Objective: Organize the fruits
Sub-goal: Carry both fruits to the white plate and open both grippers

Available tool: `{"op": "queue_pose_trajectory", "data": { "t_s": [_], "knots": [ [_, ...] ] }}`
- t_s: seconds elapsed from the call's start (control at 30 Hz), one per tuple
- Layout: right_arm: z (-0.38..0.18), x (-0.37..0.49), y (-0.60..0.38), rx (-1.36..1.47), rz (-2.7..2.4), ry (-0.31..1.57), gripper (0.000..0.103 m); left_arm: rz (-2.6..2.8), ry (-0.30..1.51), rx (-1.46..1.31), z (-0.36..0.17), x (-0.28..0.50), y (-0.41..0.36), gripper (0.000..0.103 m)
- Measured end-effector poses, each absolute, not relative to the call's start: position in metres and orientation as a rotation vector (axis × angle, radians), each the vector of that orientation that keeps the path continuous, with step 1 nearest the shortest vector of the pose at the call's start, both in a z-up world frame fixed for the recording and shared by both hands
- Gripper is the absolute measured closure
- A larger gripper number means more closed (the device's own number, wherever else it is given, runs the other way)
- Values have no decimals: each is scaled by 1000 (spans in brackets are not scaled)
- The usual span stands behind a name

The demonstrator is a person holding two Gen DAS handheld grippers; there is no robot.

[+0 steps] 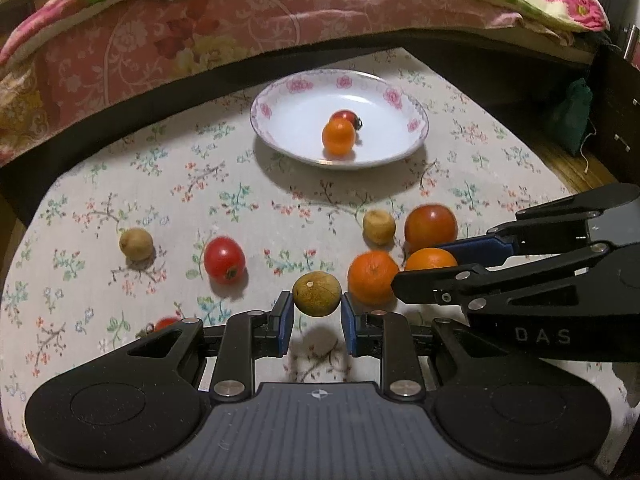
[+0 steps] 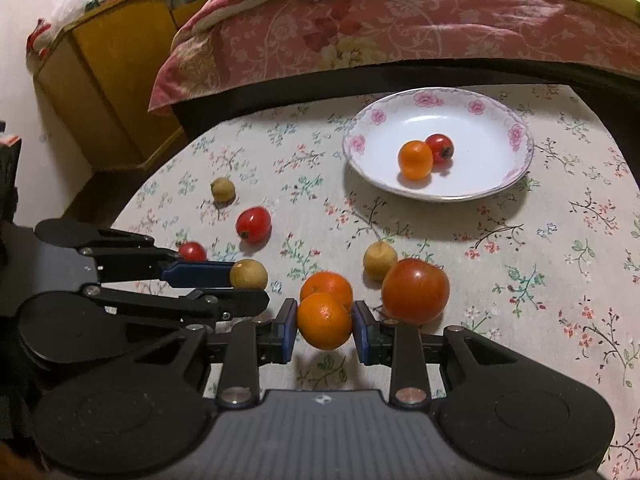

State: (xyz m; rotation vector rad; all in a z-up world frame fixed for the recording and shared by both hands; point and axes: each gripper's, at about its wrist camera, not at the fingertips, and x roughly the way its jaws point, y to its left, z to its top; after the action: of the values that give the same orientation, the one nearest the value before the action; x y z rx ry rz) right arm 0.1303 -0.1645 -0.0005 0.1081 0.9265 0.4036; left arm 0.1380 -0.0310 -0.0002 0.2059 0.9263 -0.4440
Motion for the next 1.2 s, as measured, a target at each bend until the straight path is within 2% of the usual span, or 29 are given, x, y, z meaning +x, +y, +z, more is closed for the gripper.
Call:
{"op": "queue_pose_trajectory", "data": {
  "t_s": [0.43,0.83,1.03,1.2],
  "knots": [
    [18,181,-196,194,296,829,79,-429,824,208,18,192,-60,72],
    [-1,228,-212,202,244,821,79,-410,829,226,-1,237,-79,72],
    [-6,231,-214,208,241,820,78,-402,831,236,-4,238,-80,71],
    [-4,230,-214,189,229,802,76,-394,838,238,-2,239,-79,64]
  ]
}}
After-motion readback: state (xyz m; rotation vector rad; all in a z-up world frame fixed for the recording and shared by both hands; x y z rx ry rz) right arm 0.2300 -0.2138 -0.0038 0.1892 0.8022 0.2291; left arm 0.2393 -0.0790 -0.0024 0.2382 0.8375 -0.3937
